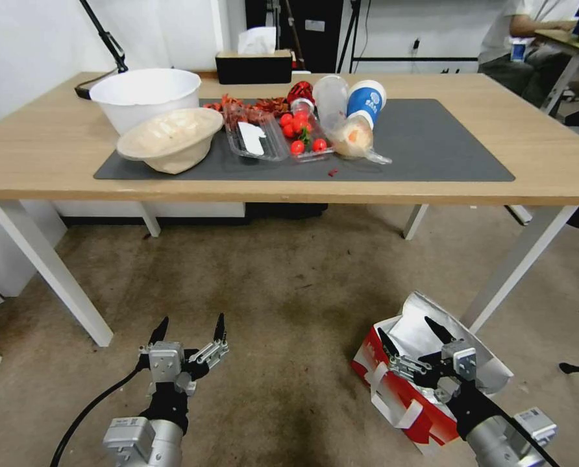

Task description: Pick up the food delivery bag from the floor and place it on the table.

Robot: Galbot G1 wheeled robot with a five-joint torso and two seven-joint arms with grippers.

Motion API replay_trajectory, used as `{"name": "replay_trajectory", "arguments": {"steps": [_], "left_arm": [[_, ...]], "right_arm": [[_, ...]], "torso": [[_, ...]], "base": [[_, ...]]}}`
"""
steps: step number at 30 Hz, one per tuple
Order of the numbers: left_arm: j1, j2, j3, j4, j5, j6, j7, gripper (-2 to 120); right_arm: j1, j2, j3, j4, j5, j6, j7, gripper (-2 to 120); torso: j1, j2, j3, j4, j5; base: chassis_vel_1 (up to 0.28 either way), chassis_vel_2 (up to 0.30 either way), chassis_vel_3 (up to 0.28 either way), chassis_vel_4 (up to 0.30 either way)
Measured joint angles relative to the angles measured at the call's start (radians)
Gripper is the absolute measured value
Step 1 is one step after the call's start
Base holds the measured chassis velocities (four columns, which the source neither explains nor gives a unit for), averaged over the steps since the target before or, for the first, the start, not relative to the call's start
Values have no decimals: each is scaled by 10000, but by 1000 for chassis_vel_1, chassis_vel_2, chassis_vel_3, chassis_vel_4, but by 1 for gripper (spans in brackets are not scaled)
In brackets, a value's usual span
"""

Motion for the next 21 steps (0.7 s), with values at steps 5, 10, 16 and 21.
{"name": "replay_trajectory", "arguments": {"steps": [5, 10, 16, 21], "left_arm": [[-14, -61, 15, 14, 3, -9, 3, 100], [-71, -75, 40, 64, 1, -13, 14, 100], [-62, -65, 38, 82, 0, -13, 16, 100], [-37, -62, 34, 82, -1, -17, 16, 100]], "right_arm": [[-25, 15, -2, 4, -43, 26, -16, 100], [-24, 53, -3, -93, -47, 51, -17, 100], [-11, 59, -30, -171, -47, 121, -26, 100], [-2, 68, -59, -207, -45, 153, -40, 100]], "torso": [[-52, -168, -119, 0, 0], [-126, -443, -316, 0, 0], [-177, -633, -458, 0, 0], [-228, -827, -600, 0, 0]], "base": [[0, 0, 0, 0], [0, 0, 0, 0], [0, 0, 0, 0], [0, 0, 0, 0]]}}
